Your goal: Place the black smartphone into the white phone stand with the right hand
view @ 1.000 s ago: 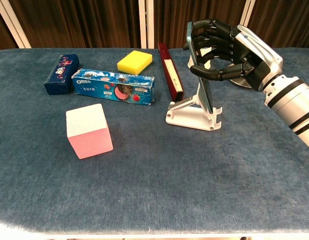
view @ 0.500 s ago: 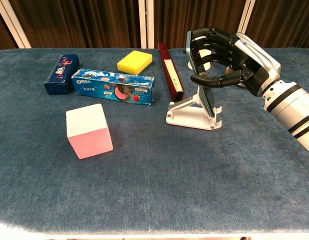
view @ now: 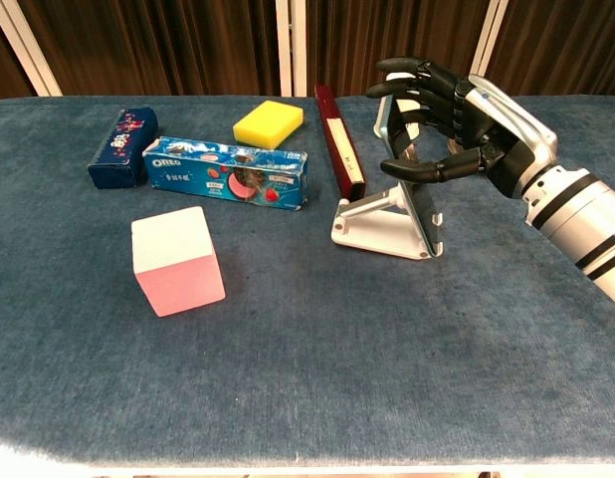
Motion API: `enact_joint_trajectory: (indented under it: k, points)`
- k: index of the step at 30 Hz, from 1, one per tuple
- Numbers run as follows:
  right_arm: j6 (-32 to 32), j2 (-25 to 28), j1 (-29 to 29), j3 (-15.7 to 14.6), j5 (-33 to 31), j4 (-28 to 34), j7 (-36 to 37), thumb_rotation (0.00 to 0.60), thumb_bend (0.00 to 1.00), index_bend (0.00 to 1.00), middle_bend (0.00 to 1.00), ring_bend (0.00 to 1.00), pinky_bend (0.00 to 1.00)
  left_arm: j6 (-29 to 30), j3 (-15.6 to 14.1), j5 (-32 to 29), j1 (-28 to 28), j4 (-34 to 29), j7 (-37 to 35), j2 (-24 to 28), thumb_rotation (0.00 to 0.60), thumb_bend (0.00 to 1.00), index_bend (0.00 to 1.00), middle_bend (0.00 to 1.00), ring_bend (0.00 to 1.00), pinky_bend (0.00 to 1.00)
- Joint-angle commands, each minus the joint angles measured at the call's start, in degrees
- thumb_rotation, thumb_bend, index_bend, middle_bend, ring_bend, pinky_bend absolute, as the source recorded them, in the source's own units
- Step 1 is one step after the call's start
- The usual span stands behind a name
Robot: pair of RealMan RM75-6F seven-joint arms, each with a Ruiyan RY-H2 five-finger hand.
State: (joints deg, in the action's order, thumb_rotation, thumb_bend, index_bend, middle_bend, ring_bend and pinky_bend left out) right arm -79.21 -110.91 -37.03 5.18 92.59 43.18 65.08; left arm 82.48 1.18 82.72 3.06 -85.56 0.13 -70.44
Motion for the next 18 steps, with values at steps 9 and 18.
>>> enact_joint_trajectory:
  k: [9,18]
  points:
    - [-5.20,5.19,1.30,-0.01,1.61,4.35,-9.55,0.600,0.28,0.15,0.23,0.10,0.15,-0.28,0.12,0.12,0.31,0.03,-0.09,0.29,0.600,0.14,0.09,0.03,0.00,0.00]
    - [-2.19,31.38,12.28,-1.03,-9.47,40.73,-57.99,0.600,0.28,0.01,0.14,0.01,0.09,-0.41,0.41,0.36,0.77,0.47,-0.63,0.37,0.600,0.14,0.09,0.03,0.00,0.00]
